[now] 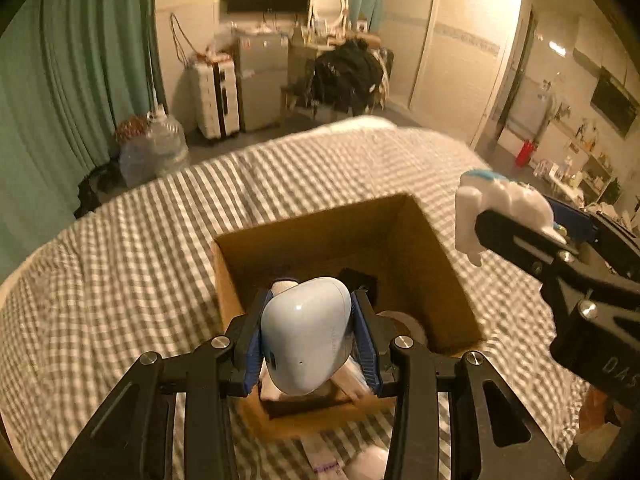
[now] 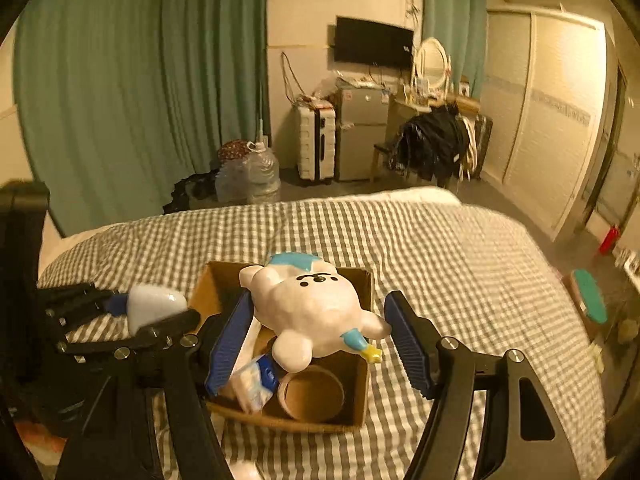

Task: Organize objects
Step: 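Carry the oval case and plush toy over the box with both tools, then open both tools to drop the oval case and plush toy into the box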

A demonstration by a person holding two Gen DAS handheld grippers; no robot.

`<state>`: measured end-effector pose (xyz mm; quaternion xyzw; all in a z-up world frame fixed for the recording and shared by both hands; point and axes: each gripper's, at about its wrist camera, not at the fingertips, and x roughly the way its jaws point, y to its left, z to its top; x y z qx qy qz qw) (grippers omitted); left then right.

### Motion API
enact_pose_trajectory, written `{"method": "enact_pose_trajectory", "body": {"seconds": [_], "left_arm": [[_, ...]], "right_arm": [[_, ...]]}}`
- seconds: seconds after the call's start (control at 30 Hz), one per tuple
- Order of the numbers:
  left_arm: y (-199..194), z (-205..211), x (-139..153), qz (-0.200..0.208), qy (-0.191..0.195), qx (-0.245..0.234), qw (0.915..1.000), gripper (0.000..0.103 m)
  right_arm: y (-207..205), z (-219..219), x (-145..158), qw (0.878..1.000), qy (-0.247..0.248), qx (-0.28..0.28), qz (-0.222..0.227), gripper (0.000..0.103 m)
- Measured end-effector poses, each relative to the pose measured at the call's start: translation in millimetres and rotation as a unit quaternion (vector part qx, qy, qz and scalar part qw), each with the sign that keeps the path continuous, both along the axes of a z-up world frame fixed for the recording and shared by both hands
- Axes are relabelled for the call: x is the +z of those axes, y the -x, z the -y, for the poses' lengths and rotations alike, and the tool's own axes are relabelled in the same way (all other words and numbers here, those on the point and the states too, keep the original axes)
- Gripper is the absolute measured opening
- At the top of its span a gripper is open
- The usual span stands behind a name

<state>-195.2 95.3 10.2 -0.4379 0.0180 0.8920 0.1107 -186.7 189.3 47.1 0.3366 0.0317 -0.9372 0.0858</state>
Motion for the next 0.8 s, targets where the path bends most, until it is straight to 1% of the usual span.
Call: {"method": "enact_pose_trajectory", "body": {"seconds": [0.07,0.13,0.23,0.3,0.43,0.53,0.6,0.63,0.67,0.7,0.73,0.77,0.8], "left_arm": [[14.6,-5.0,-18.4,0.011,0.006,-0.003,0.9999,0.040],[29.1,-9.3,-36.6,0.025,0.005,-0.010,0.9996,0.040],[38.7,-11.3,-55.3,0.029,0.008,-0.013,0.9994,0.040],[45.4,-14.0,-65.4,0.034,0.008,-0.017,0.9993,0.040],[53.6,-18.8,-78.0,0.031,0.014,-0.019,0.9992,0.040],[54.7,-21.3,-81.1,0.034,0.027,-0.022,0.9988,0.040],[52.3,-22.8,-75.7,0.026,0.026,-0.027,0.9990,0.042],[50.3,-22.4,-70.9,0.019,0.026,-0.028,0.9991,0.043],[48.2,-21.6,-64.4,0.013,0.024,-0.029,0.9992,0.049],[47.0,-20.4,-59.0,0.010,0.021,-0.027,0.9994,0.054],[44.4,-18.2,-51.7,0.006,0.015,-0.022,0.9996,0.064],[40.9,-16.1,-46.5,0.004,0.011,-0.018,0.9998,0.069],[37.4,-13.6,-40.1,0.001,0.007,-0.015,0.9999,0.069]], "right_arm": [[15.2,-3.1,-15.1,1.000,0.006,-0.004,0.013,0.068],[35.1,-2.7,-35.6,1.000,0.000,-0.003,0.028,0.068],[52.6,-2.4,-58.0,0.999,-0.010,-0.001,0.041,0.068],[60.6,-4.8,-72.9,0.999,-0.007,-0.002,0.050,0.068],[70.7,-6.7,-91.6,0.998,-0.005,-0.005,0.063,0.068],[70.6,-10.9,-95.6,0.998,0.005,-0.010,0.062,0.068],[69.1,-16.0,-94.4,0.998,0.020,-0.010,0.058,0.068],[67.6,-18.7,-92.8,0.998,0.027,-0.015,0.057,0.068],[66.9,-20.6,-90.4,0.998,0.029,-0.020,0.057,0.069],[65.3,-21.2,-86.9,0.998,0.029,-0.023,0.054,0.075],[65.0,-21.1,-82.2,0.998,0.027,-0.025,0.052,0.080],[63.9,-21.1,-76.6,0.998,0.024,-0.028,0.048,0.086],[61.9,-22.1,-69.8,0.998,0.020,-0.034,0.042,0.086]]}}
